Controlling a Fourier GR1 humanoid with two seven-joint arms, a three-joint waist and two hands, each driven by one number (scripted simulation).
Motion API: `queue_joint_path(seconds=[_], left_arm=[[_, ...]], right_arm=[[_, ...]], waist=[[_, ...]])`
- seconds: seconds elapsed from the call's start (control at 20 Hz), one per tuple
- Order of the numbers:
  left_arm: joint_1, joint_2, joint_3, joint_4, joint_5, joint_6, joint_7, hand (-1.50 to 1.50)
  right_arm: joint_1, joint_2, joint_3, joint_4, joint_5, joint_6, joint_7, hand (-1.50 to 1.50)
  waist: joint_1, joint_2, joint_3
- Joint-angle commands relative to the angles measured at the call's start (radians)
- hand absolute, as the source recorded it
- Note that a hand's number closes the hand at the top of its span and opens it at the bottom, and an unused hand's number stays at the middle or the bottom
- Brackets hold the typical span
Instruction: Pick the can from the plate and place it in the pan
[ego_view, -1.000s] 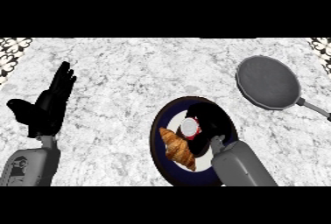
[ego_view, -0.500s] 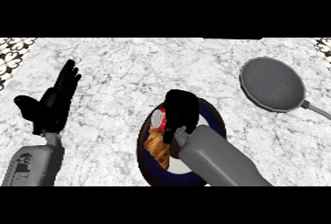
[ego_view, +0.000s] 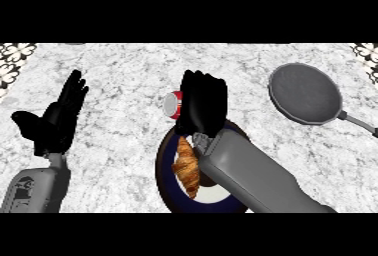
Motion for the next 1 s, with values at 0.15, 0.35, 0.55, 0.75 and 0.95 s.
queue_joint_path(seconds=[0.15,0.35,0.55,0.75,0.95], left_arm=[[0.013,0.018,0.024,0.018,0.006,-0.011,-0.033,0.00],[0.031,-0.028,-0.018,-0.003,-0.028,0.028,-0.014,0.00],[0.070,-0.016,-0.008,-0.056,-0.008,0.008,-0.006,0.00],[0.027,-0.019,-0.009,-0.042,-0.015,0.016,0.001,0.00],[0.035,-0.009,-0.010,-0.025,-0.012,-0.008,-0.027,0.00]], right_arm=[[0.002,-0.057,-0.213,-0.038,0.050,-0.170,0.000,1.50],[0.064,-0.076,-0.309,-0.104,0.039,-0.242,-0.039,1.50],[0.087,-0.218,-0.461,-0.038,-0.082,-0.216,-0.230,1.50],[0.143,-0.332,-0.555,0.036,-0.139,-0.246,-0.375,1.50],[0.159,-0.420,-0.615,0.261,-0.122,-0.330,-0.526,1.50]], waist=[[-0.005,0.007,0.001],[-0.007,0.005,0.001],[0.003,0.006,0.001],[0.001,0.006,0.001],[0.017,0.013,0.001]])
